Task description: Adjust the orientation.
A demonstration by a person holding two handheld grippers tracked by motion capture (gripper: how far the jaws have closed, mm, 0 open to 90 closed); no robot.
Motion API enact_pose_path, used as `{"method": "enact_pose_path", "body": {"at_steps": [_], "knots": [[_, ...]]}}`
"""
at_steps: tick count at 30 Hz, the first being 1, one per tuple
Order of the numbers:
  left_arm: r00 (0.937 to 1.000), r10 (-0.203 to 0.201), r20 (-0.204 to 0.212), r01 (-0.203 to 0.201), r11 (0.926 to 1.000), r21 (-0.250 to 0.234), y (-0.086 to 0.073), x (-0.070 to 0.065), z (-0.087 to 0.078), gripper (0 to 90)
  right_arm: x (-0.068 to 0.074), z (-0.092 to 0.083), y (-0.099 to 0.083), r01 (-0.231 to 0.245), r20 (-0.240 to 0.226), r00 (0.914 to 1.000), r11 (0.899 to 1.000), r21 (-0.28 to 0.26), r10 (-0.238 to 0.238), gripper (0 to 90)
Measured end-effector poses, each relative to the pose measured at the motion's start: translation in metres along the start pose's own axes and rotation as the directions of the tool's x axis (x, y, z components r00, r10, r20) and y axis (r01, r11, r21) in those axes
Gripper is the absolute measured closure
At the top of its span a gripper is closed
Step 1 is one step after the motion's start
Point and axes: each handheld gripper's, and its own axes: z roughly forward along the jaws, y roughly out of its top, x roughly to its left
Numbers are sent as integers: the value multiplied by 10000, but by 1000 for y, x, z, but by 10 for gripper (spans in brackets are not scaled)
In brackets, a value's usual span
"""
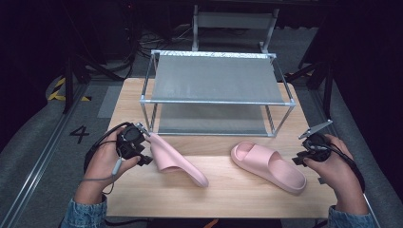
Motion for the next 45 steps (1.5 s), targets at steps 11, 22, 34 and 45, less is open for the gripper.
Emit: {"method": "enact_pose_path", "body": {"at_steps": [11,22,34,45], "knots": [[9993,331,143,-325,9986,-422,13,-12,-2,435,2,-1,-3,3,113,9999,10000,32,-4,660],[9964,209,826,-171,9988,-466,29,-20,8,491,1,6,-5,-61,321,9995,9997,237,54,612],[9753,642,2111,-407,9927,-1138,48,-32,34,899,2,7,-6,11,337,9994,9999,129,-15,619],[9779,593,2003,-346,9916,-1248,51,-32,36,898,3,5,-6,79,440,9990,10000,51,-81,623]]}}
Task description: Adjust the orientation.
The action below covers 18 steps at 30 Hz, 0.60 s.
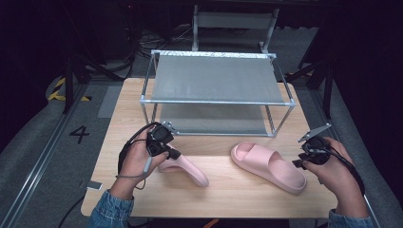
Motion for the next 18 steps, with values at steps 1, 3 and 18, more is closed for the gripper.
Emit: {"method": "enact_pose_path", "body": {"at_steps": [1,3,18], "knots": [[10000,4,-5,-4,9999,-123,1,0,1,897,1,0,0,4,18,10000,10000,-18,-4,623],[10000,-22,73,24,9993,-377,3,1,2,867,1,0,-1,50,34,10000,10000,-15,-50,617],[9938,778,-789,-825,9949,-576,39,-3,21,765,-2,-8,-25,-514,470,9976,9987,-14,514,588]]}}
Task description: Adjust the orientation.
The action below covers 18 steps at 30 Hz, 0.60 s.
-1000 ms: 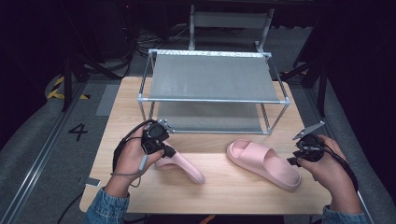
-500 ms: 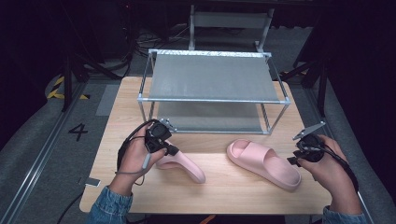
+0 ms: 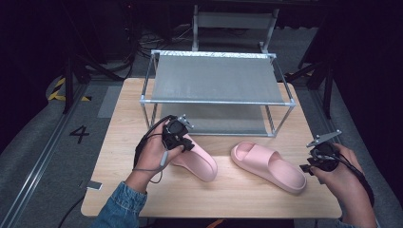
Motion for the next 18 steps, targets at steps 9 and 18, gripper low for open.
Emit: {"method": "enact_pose_path", "body": {"at_steps": [9,18], "knots": [[9997,229,-35,-230,9992,-320,12,-2,9,694,-1,-2,-12,-255,84,9996,9997,-2,255,578],[9976,652,235,-642,9972,-389,18,-15,8,698,-2,-4,-15,-249,119,9996,9997,-24,250,575]]}}
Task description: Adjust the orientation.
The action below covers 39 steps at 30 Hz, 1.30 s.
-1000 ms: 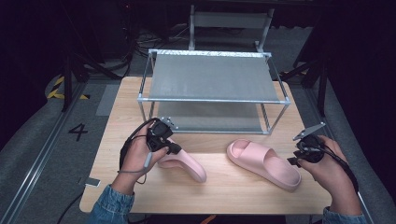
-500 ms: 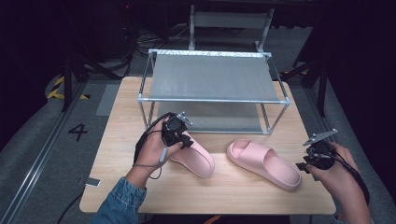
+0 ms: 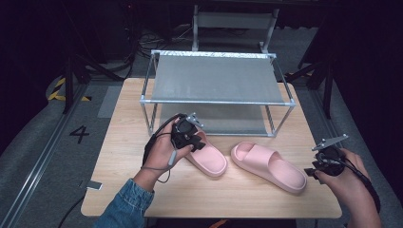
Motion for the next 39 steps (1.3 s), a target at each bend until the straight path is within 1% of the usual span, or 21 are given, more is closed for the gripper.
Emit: {"method": "enact_pose_path", "body": {"at_steps": [1,3,6,10,13,18,20,23,27,28,29,30,31,32,33,34,35,36,37,38,39], "knots": [[10000,39,20,-39,10000,12,0,-1,3,705,0,0,0,9,15,10000,10000,-16,-9,575],[9999,104,132,-109,9992,386,0,-3,7,727,0,-1,0,20,15,10000,10000,-14,-20,575],[9998,-31,176,16,9965,839,-1,-3,18,745,1,-1,0,45,-26,10000,10000,-13,-45,575],[9996,-136,241,109,9942,1073,-3,-5,28,760,1,0,1,133,-31,9999,9999,-15,-133,575],[9998,-206,50,196,9870,1594,-5,-4,37,769,2,0,2,93,-68,9999,9999,-40,-94,575],[9987,-359,-374,425,9797,1960,-12,1,43,767,2,3,5,200,-123,9997,9998,-38,-200,575],[9970,-557,-543,660,9750,2123,-16,3,43,779,3,4,6,239,-148,9996,9997,-50,-240,576],[9952,-800,-557,900,9737,2094,-22,6,39,787,3,4,9,303,-176,9994,9995,-81,-304,576],[9920,-1135,-556,1236,9631,2391,-37,11,25,771,4,5,14,431,-238,9988,9990,-133,-434,575],[9886,-1266,-817,1435,9563,2549,-42,14,21,744,4,6,15,452,-252,9986,9989,-148,-455,575],[9825,-1468,-1150,1722,9507,2580,-50,18,17,751,4,6,16,470,-269,9985,9988,-167,-475,575],[9781,-1644,-1275,1921,9490,2499,-55,22,12,751,4,7,17,474,-303,9984,9988,-148,-479,575],[9794,-1640,-1175,1880,9531,2371,-57,23,10,756,4,7,18,493,-259,9984,9987,-107,-496,575],[9815,-1737,-808,1873,9587,2141,-59,22,5,762,4,8,19,522,-248,9983,9986,-126,-525,575],[9815,-1737,-808,1873,9587,2141,-59,22,5,768,4,8,19,522,-248,9983,9986,-126,-525,575],[9850,-1646,-520,1715,9669,1891,-58,21,3,768,5,8,21,542,-269,9982,9985,-121,-545,575],[9866,-1536,-544,1610,9704,1802,-56,18,1,778,6,8,24,648,-316,9974,9978,-150,-653,575],[9871,-1485,-599,1571,9704,1833,-55,16,1,779,7,9,25,683,-316,9971,9975,-203,-689,575],[9892,-1336,-599,1419,9755,1680,-53,13,2,782,8,10,26,726,-325,9968,9972,-178,-731,575],[9892,-1336,-599,1419,9755,1680,-53,13,2,791,8,10,26,726,-325,9968,9972,-178,-731,575],[9927,-1108,-486,1170,9812,1536,-49,10,4,791,9,11,27,765,-340,9964,9969,-169,-771,575]]}}
